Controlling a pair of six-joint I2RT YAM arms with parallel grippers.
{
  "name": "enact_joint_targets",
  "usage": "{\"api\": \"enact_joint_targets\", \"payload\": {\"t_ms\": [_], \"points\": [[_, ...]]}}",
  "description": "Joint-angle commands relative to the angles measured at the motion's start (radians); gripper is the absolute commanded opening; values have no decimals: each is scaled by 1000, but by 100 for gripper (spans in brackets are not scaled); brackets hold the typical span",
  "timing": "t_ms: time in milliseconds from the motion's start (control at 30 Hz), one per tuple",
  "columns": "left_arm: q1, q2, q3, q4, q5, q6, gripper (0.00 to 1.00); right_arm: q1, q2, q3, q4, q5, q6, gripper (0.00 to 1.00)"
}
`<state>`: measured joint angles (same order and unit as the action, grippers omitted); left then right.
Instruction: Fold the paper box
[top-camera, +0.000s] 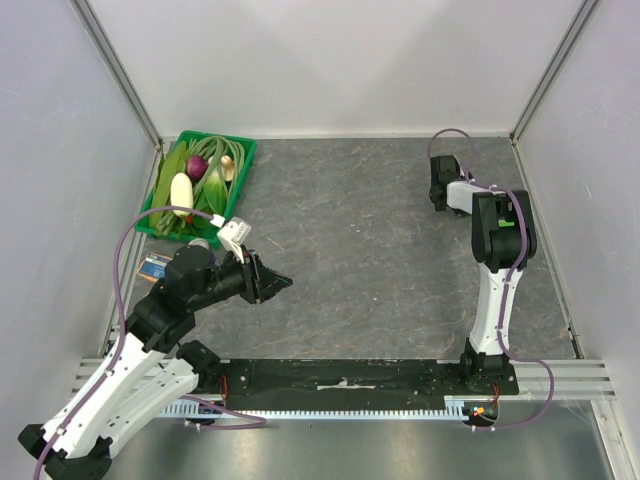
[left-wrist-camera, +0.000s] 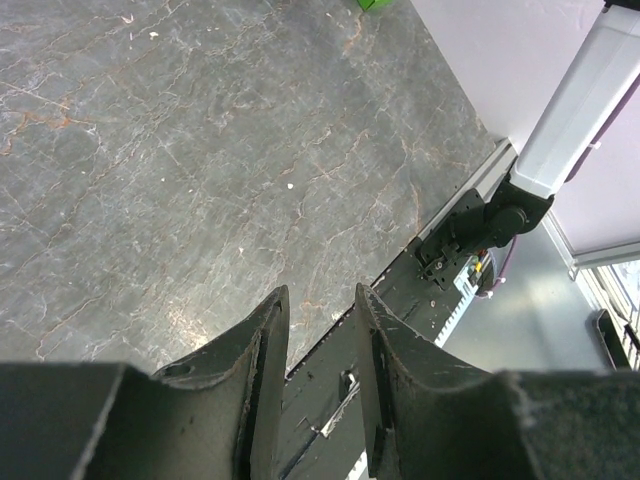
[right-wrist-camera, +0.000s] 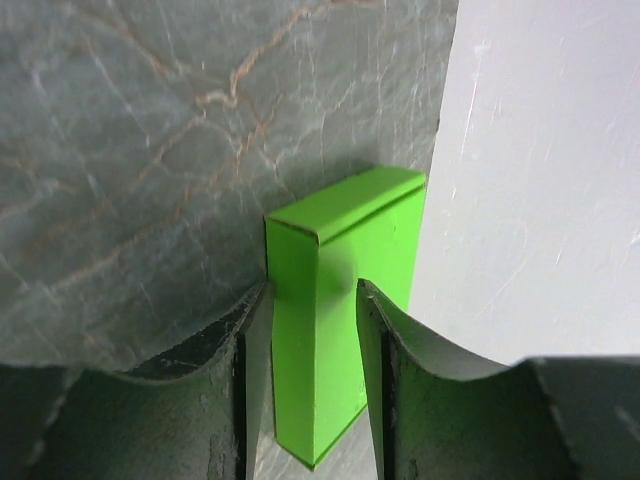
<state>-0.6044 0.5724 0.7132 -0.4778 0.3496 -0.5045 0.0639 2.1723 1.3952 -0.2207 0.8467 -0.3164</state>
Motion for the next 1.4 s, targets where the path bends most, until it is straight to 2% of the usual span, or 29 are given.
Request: {"api": "enact_joint_targets", "payload": {"t_ms": [0, 133, 267, 467, 533, 567, 667, 733, 767, 800, 833, 867, 900, 933, 967, 1000, 1033, 1067, 1133, 1167, 1233, 1367], "points": [[-6, 12, 9, 18, 14, 41, 39, -19, 67, 76, -3, -40, -13, 46], [-6, 18, 8, 27, 19, 38, 39, -24, 49, 28, -14, -18, -27, 46], [-6, 21, -1, 45, 38, 26, 39, -42, -17, -88, 64, -24, -46, 47], [-6, 14, -1, 31, 43, 21, 39, -58, -48, -122, 84, -29, -50, 48], [-6, 9, 0, 30, 42, 24, 39, -53, -57, -124, 84, -23, -39, 52], [-6, 9, 2, 27, 43, 23, 39, -49, -66, -122, 86, 0, -36, 62], [-6, 9, 12, 15, 28, 32, 39, -1, -94, -69, 29, 72, -3, 75], [-6, 9, 23, 1, 13, 46, 41, 40, -129, -7, -63, 135, 122, 79], [-6, 7, 34, -13, -12, 47, 42, 94, -184, 51, -183, 135, 198, 80], [-6, 1, 38, -21, -30, 53, 45, 123, -221, 71, -236, 94, 259, 81], [-6, -2, 45, -30, -49, 57, 47, 152, -262, 85, -285, 63, 404, 82], [-5, -6, 64, -62, -96, 61, 49, 212, -363, 94, -345, 4, 457, 83], [-5, -9, 77, -82, -121, 70, 52, 235, -421, 84, -354, -67, 505, 83], [-5, -11, 94, -102, -145, 76, 54, 250, -487, 64, -350, -253, 592, 83], [-3, -11, 136, -126, -196, 81, 54, 266, -631, -14, -294, -335, 623, 83], [-5, -14, 161, -166, -216, 89, 56, 269, -705, -60, -261, -403, 657, 84], [-5, -13, 187, -186, -234, 95, 57, 270, -780, -108, -222, -507, 666, 84], [-5, -11, 251, -202, -271, 103, 58, 275, -918, -178, -174, -541, 659, 85], [-5, 6, 320, -238, -305, 110, 59, 277, -1029, -205, -166, -580, 642, 91], [-5, 15, 394, -248, -332, 121, 60, 277, -1118, -190, -184, -610, 593, 98], [-3, 55, 474, -260, -346, 136, 61, 275, -1190, -150, -219, -632, 536, 98], [-5, 161, 783, -271, -405, 245, 68, 277, -1370, 71, -264, -624, 445, 98]]}}
